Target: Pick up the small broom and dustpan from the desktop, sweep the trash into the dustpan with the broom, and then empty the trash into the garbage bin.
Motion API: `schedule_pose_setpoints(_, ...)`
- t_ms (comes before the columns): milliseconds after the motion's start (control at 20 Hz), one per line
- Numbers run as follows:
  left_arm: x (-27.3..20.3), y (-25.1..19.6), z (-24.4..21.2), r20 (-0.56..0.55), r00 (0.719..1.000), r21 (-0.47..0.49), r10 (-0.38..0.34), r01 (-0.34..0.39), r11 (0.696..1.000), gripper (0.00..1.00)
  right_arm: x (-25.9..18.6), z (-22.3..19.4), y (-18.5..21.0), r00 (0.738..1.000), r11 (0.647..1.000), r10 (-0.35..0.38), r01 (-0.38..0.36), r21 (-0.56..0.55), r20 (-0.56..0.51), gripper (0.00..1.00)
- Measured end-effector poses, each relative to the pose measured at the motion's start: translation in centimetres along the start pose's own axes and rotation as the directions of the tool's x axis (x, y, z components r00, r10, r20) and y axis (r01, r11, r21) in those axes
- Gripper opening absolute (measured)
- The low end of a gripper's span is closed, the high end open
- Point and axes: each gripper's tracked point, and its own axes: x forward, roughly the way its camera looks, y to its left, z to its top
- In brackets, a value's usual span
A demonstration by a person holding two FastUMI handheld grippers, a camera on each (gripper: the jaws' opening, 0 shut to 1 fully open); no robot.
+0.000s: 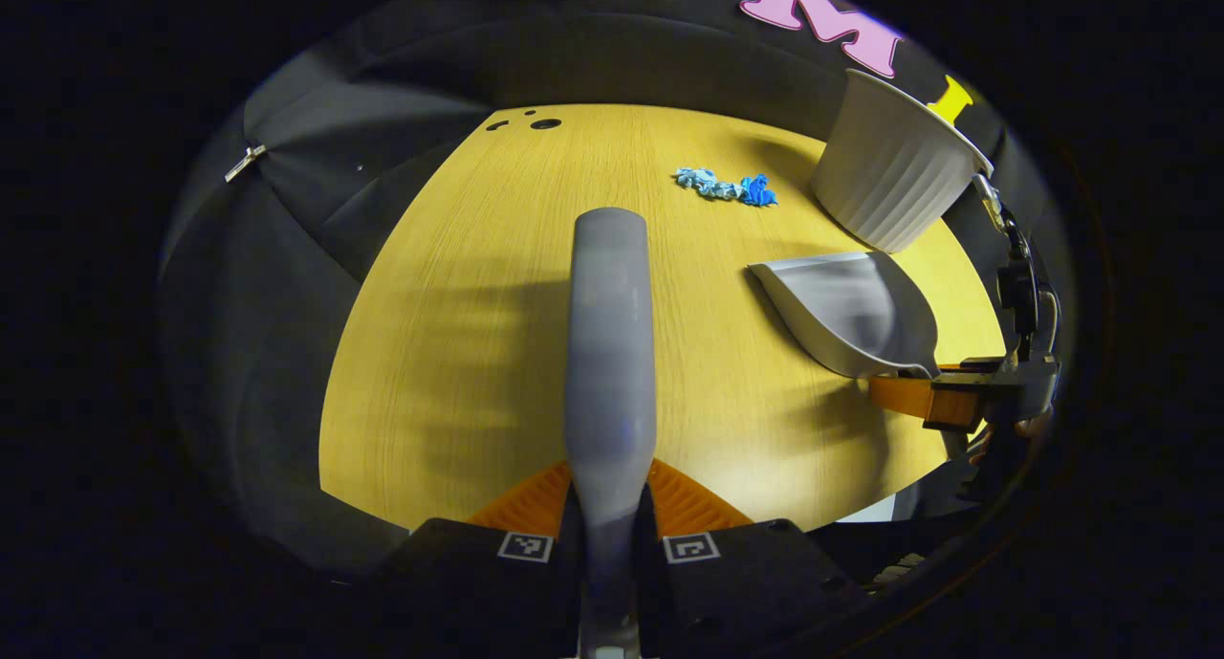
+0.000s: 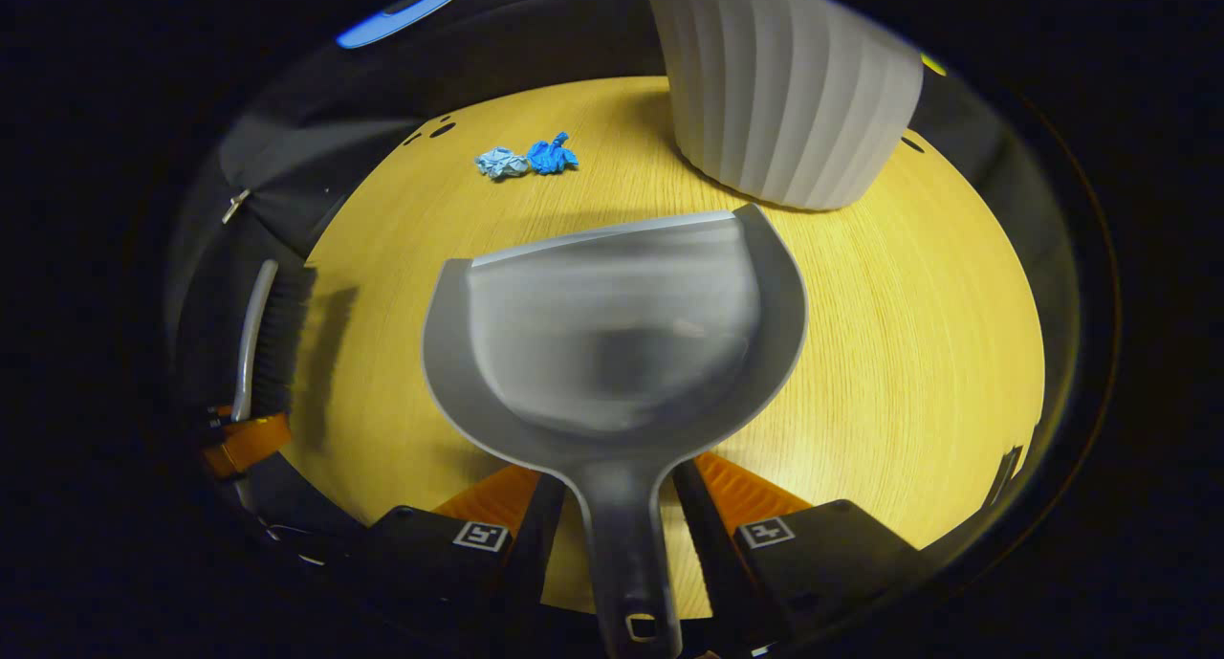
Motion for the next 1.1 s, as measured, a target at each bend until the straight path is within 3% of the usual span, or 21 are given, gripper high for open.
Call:
schedule_pose_setpoints(50, 0.2, 0.3, 0.4, -0.002, 1.0, 0.007, 0.002, -0.002, 1.0, 0.28, 0.0, -0.1, -0.2, 1.0, 1.0, -0.006, 0.006, -0.029, -0.002, 0.69)
schedule_pose_setpoints(100, 0.6, 0.6, 0.7, -0.007, 1.0, 0.016, 0.003, -0.003, 1.0, 0.28, 0.2, -0.1, -0.5, 1.0, 0.999, -0.009, 0.009, -0.05, -0.005, 0.56)
schedule_pose_setpoints(150, 1.1, 1.0, 1.5, -0.015, 1.0, 0.031, 0.004, -0.004, 1.0, 0.28, 0.0, -0.2, -0.3, 1.0, 0.999, 0.002, -0.003, -0.044, -0.024, 0.33)
schedule_pose_setpoints(200, 1.7, 1.5, 2.5, -0.018, 1.0, 0.051, 0.008, -0.007, 0.999, 0.28, -0.1, 0.0, -0.3, 0.999, 0.999, 0.017, -0.018, -0.039, -0.03, 0.4)
schedule_pose_setpoints(400, 4.4, 2.9, 7.9, -0.001, 0.999, 0.178, 0.033, -0.033, 0.983, 0.24, -0.3, 0.0, -1.2, 1.0, 0.991, 0.019, -0.02, -0.13, -0.013, 0.39)
schedule_pose_setpoints(600, 7.5, 2.6, 13.1, -0.003, 1.0, 0.228, 0.03, -0.029, 0.973, 0.28, -1.2, 0.0, -1.6, 0.999, 0.987, 0.047, -0.049, -0.153, -0.016, 0.39)
schedule_pose_setpoints(850, 11.9, 1.5, 19.1, -0.012, 0.999, 0.348, 0.043, -0.037, 0.937, 0.28, -2.2, 0.6, -2.3, 0.998, 0.968, 0.067, -0.063, -0.244, 0.009, 0.39)
schedule_pose_setpoints(950, 13.4, 1.7, 21.8, 0.013, 0.997, 0.44, 0.073, -0.072, 0.895, 0.28, -2.2, 0.9, -2.5, 0.997, 0.968, 0.081, -0.075, -0.24, 0.013, 0.39)
schedule_pose_setpoints(1100, 15.8, 0.5, 24.9, 0.025, 0.997, 0.623, 0.067, -0.068, 0.779, 0.28, -1.9, 1.0, -2.7, 0.996, 0.972, 0.091, -0.09, -0.215, -0.003, 0.38)
